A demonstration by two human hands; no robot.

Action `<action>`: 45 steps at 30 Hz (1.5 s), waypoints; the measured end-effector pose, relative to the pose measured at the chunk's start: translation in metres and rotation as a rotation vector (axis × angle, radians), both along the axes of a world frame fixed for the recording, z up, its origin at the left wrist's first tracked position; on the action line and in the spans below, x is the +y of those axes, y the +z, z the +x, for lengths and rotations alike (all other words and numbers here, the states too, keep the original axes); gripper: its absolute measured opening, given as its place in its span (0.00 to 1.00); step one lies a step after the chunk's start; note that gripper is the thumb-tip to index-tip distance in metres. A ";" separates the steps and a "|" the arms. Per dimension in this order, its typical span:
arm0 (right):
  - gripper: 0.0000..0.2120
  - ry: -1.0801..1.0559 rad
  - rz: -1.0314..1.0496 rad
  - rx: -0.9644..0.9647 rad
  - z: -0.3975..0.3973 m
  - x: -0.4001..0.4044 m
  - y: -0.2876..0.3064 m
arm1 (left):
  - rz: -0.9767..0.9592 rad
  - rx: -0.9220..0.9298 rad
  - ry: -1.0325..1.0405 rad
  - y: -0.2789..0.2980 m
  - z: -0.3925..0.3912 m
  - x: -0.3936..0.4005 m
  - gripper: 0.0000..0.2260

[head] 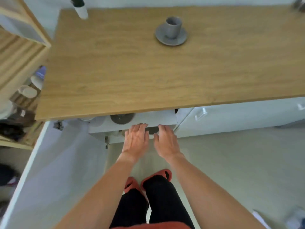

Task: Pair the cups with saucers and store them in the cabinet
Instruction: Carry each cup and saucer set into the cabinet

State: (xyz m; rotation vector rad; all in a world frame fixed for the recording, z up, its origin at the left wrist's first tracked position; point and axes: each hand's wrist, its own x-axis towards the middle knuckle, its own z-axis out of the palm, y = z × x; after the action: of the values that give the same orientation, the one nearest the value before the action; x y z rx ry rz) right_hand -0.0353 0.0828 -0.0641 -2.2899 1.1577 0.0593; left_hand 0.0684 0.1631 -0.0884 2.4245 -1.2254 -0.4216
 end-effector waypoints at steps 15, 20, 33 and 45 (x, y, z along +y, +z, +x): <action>0.11 -0.117 -0.245 -0.126 0.058 -0.125 0.101 | -0.181 -0.302 -0.058 0.089 0.098 -0.090 0.12; 0.15 -0.230 -0.062 -0.165 0.094 -0.194 0.097 | -0.228 -0.227 0.064 0.092 0.129 -0.166 0.13; 0.11 -0.630 0.406 -0.446 0.195 -0.400 0.067 | -0.236 0.008 0.112 0.073 0.213 -0.381 0.37; 0.08 -0.512 0.718 -0.465 0.183 -0.425 0.075 | -0.397 0.252 0.113 0.073 0.211 -0.409 0.36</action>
State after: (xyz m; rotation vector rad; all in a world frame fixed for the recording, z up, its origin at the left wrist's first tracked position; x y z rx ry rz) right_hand 0.1476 -0.3424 0.0105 -1.2571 1.1820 -0.2092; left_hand 0.2794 -0.2463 -0.0151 2.0214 -0.9546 -0.3935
